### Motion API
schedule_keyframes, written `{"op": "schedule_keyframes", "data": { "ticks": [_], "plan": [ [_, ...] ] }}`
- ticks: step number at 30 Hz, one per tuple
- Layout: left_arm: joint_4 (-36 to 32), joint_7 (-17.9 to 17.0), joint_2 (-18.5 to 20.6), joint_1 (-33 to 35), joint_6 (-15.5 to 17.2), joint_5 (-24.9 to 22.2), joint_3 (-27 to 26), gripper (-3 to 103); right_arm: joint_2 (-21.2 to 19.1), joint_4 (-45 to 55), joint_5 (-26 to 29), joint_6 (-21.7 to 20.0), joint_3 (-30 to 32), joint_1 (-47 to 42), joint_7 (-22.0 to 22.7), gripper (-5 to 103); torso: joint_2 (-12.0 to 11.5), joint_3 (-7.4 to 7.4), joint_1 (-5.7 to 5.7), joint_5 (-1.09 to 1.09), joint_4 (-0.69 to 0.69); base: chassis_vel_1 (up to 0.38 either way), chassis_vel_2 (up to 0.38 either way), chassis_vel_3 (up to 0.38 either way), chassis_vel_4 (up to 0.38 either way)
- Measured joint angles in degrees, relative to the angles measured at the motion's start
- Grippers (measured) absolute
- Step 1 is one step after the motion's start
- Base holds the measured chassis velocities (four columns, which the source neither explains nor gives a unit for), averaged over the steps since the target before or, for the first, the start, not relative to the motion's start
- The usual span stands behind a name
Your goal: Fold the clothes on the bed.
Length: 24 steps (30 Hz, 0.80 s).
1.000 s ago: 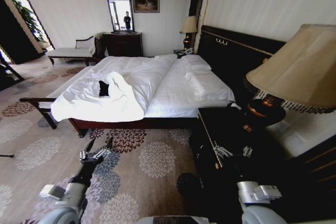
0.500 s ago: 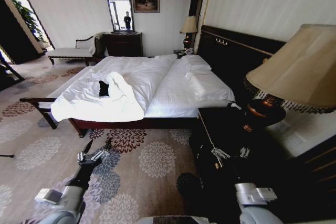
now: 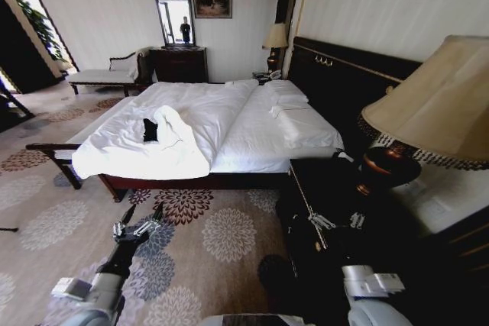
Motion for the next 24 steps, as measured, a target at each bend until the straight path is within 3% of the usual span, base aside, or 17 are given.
{"op": "schedule_keyframes", "data": {
  "ticks": [24],
  "plan": [
    [0.4,0.2,1.0,0.2,-0.2,0.7,-0.4,100,0.1,-0.9,-0.3,0.3,-0.5,0.5,0.6,100,0.0,0.00,0.00,0.00,0.00,-0.076,0.072,0.070,-0.063]
  ]
}}
